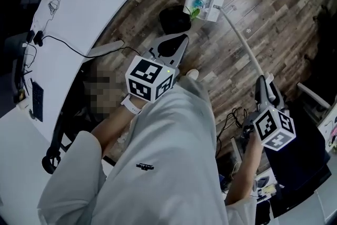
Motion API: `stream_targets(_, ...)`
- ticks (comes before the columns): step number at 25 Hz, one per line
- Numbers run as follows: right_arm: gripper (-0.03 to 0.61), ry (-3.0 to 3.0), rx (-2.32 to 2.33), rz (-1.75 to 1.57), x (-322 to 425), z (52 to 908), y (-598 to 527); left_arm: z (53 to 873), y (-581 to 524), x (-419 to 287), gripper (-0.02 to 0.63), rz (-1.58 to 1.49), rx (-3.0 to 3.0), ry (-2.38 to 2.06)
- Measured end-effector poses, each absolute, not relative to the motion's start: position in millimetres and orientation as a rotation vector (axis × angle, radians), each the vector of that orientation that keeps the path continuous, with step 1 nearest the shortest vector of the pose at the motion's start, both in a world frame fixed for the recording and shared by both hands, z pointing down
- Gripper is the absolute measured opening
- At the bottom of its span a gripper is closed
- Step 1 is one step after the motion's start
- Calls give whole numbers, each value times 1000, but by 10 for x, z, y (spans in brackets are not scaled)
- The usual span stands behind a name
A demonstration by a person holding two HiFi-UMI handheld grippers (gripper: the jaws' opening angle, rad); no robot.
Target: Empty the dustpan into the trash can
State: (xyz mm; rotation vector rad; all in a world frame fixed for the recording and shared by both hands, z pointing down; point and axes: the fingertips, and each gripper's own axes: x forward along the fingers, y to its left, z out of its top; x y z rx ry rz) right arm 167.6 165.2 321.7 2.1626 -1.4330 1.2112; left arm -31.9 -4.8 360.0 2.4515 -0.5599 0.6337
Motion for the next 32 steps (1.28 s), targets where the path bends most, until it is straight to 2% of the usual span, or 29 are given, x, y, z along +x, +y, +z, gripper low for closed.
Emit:
stream_targets(16,117,-1682,1813,752,1197,3045,1137,3530,355,-888,6,529,2349,-801)
stream_targets(27,115,-1714,1667,535,885,3082,965,3529,492,-1181,6,484,2317,-870)
stream_targets(32,115,-1697,1634,564,808,3270,922,3535,550,-1185,6,479,2311,-857)
